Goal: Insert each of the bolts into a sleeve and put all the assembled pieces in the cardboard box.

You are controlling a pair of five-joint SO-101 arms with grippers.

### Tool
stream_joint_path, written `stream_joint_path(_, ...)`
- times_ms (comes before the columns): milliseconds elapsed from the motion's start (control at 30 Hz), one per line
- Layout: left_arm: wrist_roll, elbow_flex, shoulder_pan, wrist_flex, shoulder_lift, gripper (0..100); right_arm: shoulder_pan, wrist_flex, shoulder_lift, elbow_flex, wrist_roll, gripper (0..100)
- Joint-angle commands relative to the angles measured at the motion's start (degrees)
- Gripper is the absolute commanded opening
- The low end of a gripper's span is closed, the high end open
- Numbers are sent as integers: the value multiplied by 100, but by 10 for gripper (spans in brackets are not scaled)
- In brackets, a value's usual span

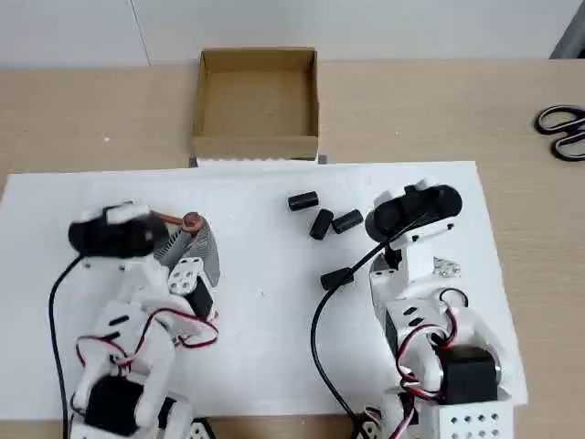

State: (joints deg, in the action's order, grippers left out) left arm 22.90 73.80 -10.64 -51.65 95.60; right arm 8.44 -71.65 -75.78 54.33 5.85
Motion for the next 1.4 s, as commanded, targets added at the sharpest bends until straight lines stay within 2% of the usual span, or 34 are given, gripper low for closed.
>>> stream_joint_path(0, -26, 365, -44, 378, 765, 6, 31, 224, -66, -18, -79, 3)
stream_joint_path(133, 149, 558, -9, 396, 835, 6, 321, 127, -365, 26, -457, 3)
stream_joint_path(467, 914, 567, -79, 387, 809, 6, 2149, 136, -2818, 1565, -466, 3)
stream_joint_path(533, 914, 567, -246, 387, 809, 6, 2413, 251, -2862, 1793, -466, 3)
stream_joint_path(700, 1196, 532, -809, 510, 818, 6, 2563, 1279, -2712, 2233, -396, 3)
stream_joint_path(833, 1327, 532, -853, 1178, 818, 6, 2730, 1798, -2712, 2778, -26, 3)
stream_joint_path(1033, 1248, 532, -862, 1987, 809, 6, 3319, 2114, -2712, 3147, -9, 3)
stream_joint_path(1233, 1257, 532, -923, 1996, 809, 6, 3415, 2123, -2712, 3209, -9, 3)
stream_joint_path(1367, 1257, 523, -1389, 1846, 800, 6, 3415, 2123, -2712, 3191, -9, 3)
